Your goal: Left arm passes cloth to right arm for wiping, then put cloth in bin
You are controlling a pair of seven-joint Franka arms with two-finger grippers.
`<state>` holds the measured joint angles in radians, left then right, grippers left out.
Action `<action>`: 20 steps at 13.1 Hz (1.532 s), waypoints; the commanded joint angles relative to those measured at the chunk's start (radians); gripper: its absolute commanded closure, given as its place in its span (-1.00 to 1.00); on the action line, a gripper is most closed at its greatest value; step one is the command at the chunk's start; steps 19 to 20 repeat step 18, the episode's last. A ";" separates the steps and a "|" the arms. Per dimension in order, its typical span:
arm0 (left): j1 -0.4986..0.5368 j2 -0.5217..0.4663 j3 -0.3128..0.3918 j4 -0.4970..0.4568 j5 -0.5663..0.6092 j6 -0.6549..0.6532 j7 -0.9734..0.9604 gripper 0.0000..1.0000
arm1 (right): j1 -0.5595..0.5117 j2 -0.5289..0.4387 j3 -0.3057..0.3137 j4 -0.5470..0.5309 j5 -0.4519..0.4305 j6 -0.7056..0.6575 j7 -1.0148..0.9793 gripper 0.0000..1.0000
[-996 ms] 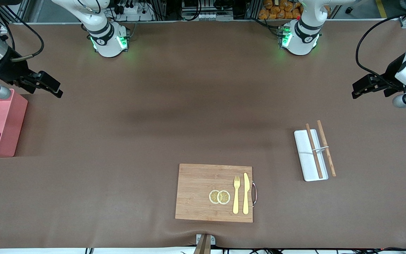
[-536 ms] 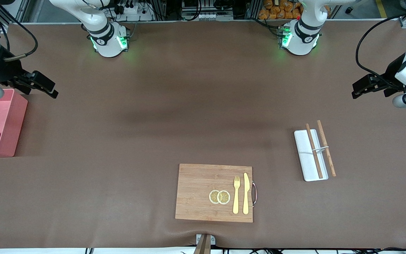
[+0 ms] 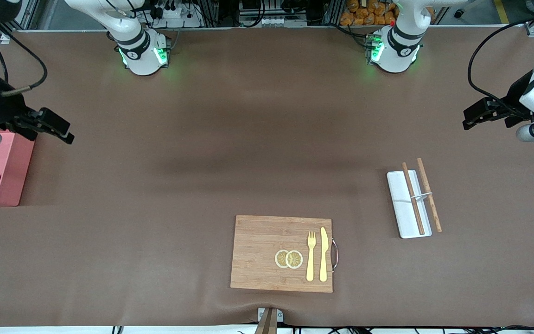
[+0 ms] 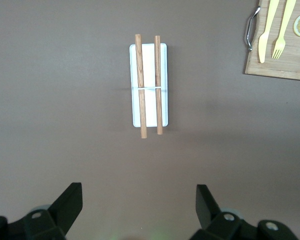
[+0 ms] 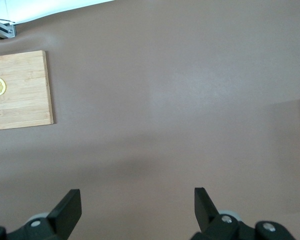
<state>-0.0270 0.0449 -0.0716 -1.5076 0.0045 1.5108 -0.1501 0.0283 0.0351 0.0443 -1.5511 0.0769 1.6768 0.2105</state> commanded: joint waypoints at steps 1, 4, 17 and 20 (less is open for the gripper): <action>-0.002 -0.002 0.001 -0.005 -0.014 0.009 -0.002 -1.00 | 0.021 0.017 -0.011 0.048 -0.009 -0.019 -0.003 -1.00; -0.001 -0.002 0.001 -0.005 -0.015 0.009 -0.002 -1.00 | 0.021 0.017 -0.011 0.048 -0.011 -0.017 -0.003 -1.00; -0.011 0.007 0.001 0.007 -0.018 0.006 -0.052 -1.00 | 0.015 0.019 -0.012 0.048 -0.009 -0.019 -0.011 -1.00; -0.010 0.007 0.001 0.006 -0.017 0.006 -0.049 -1.00 | 0.015 0.019 -0.012 0.048 -0.009 -0.020 -0.011 -1.00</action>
